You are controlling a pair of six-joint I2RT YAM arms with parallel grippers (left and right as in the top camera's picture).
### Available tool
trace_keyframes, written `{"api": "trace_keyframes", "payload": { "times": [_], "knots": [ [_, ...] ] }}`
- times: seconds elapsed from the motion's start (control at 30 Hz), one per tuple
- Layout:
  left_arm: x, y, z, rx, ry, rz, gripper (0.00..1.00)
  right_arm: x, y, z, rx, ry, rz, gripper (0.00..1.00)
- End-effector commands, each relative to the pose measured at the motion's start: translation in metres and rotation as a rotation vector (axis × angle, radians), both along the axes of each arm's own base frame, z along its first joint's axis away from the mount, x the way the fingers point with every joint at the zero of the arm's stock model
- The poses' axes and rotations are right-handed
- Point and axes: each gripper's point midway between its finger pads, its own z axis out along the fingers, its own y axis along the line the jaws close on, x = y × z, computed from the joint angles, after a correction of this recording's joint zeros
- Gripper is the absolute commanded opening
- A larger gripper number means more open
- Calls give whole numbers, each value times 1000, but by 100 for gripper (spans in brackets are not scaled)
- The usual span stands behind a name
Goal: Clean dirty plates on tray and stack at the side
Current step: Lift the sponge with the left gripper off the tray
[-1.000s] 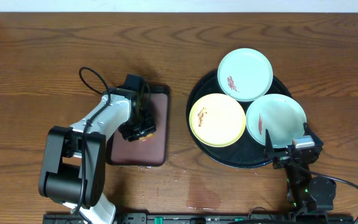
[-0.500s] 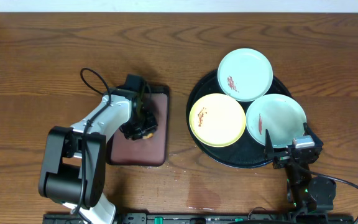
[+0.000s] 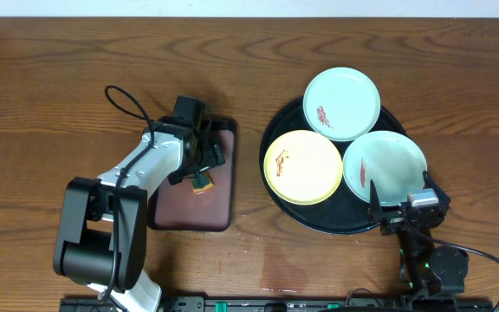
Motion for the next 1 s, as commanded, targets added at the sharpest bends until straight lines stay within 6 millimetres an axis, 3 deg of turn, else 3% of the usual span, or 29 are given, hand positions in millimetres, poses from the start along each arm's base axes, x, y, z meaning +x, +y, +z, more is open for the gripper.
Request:
{"api": "trace_keyframes", "payload": {
  "times": [0.0, 0.1, 0.2, 0.43, 0.5, 0.67, 0.7, 0.77, 0.8, 0.87, 0.97],
  "knots": [
    [-7, 19, -17, 98, 29, 10, 89, 0, 2, -1, -10, 4, 6, 99],
    [-4, 19, -16, 98, 15, 11, 84, 0, 2, -1, -10, 4, 6, 99],
    [-3, 19, -16, 97, 11, 12, 59, 0, 2, -1, -10, 4, 6, 99],
    [-2, 18, -16, 96, 7, 12, 14, 0, 2, -1, -10, 4, 6, 99],
    [-1, 18, -16, 96, 6, 12, 8, 0, 2, -1, -10, 4, 6, 99],
    [-1, 17, -15, 90, 3, 11, 9, 0, 2, -1, -10, 4, 6, 99],
    [-2, 15, -14, 76, 9, 8, 17, 0, 2, -1, -10, 3, 6, 99],
    [-7, 8, -12, 37, 29, 0, 62, 0, 2, -1, -10, 4, 6, 99],
    [-9, 5, -10, 17, 39, -3, 76, 0, 2, -1, -10, 4, 6, 99],
    [-15, -3, -6, -31, 63, -11, 84, 0, 2, -1, -10, 3, 6, 99],
    [-23, -9, 1, -70, 92, -17, 87, 0, 2, -1, -10, 3, 6, 99]
  ]
}}
